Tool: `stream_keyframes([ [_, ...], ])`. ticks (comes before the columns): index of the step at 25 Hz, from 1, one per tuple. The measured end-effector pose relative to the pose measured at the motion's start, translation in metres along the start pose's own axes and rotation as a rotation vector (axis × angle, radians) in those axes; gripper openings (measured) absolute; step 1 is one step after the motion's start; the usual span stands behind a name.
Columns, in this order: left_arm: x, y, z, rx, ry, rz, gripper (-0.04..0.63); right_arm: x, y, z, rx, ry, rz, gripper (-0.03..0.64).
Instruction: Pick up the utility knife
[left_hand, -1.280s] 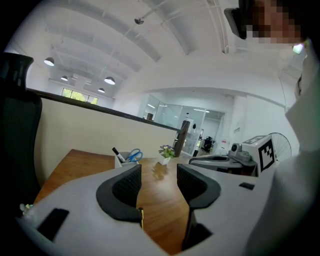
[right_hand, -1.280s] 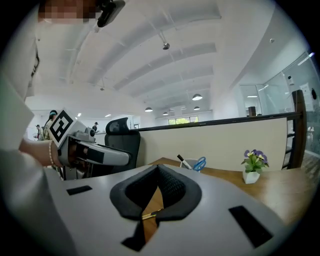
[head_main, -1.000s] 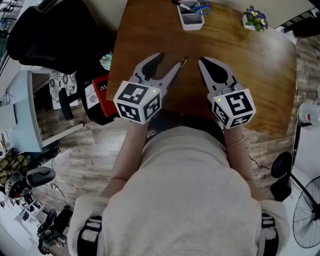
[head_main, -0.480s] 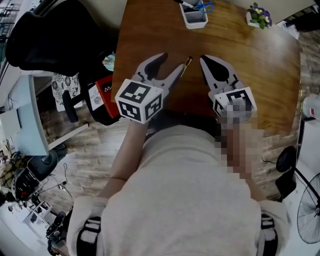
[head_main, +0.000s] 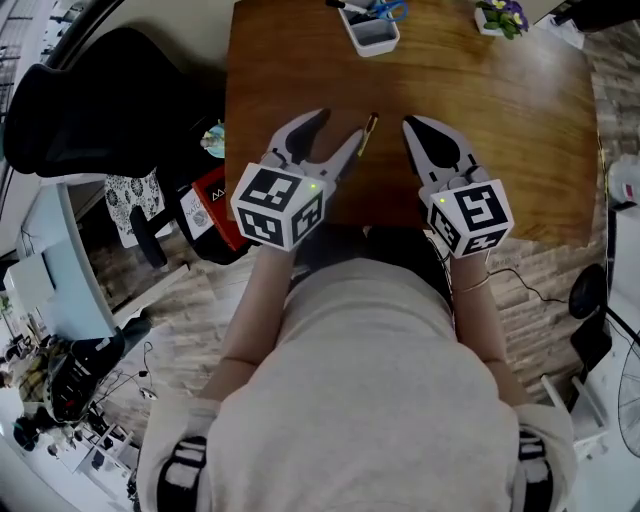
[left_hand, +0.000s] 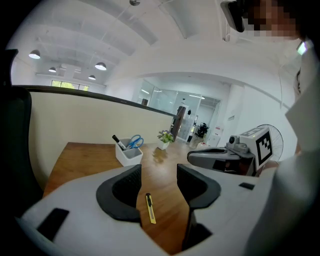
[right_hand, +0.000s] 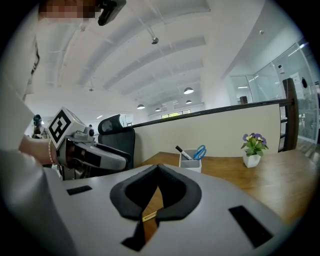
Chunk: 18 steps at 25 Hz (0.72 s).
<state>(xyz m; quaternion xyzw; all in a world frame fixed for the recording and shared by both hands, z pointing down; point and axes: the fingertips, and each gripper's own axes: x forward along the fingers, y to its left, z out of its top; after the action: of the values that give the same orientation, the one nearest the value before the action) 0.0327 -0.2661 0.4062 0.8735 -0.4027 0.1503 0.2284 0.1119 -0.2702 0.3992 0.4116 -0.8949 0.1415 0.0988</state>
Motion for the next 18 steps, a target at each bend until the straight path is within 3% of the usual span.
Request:
stream_keyframes([
  [9, 0.023, -0.007, -0.022, 0.03, 0.093, -0.053, 0.221, -0.005, -0.013, -0.028, 0.053, 0.041, -0.054, 0.012],
  [18, 0.051, 0.005, -0.05, 0.036, 0.191, -0.005, 0.241, -0.002, -0.027, -0.06, 0.08, 0.09, -0.076, 0.012],
])
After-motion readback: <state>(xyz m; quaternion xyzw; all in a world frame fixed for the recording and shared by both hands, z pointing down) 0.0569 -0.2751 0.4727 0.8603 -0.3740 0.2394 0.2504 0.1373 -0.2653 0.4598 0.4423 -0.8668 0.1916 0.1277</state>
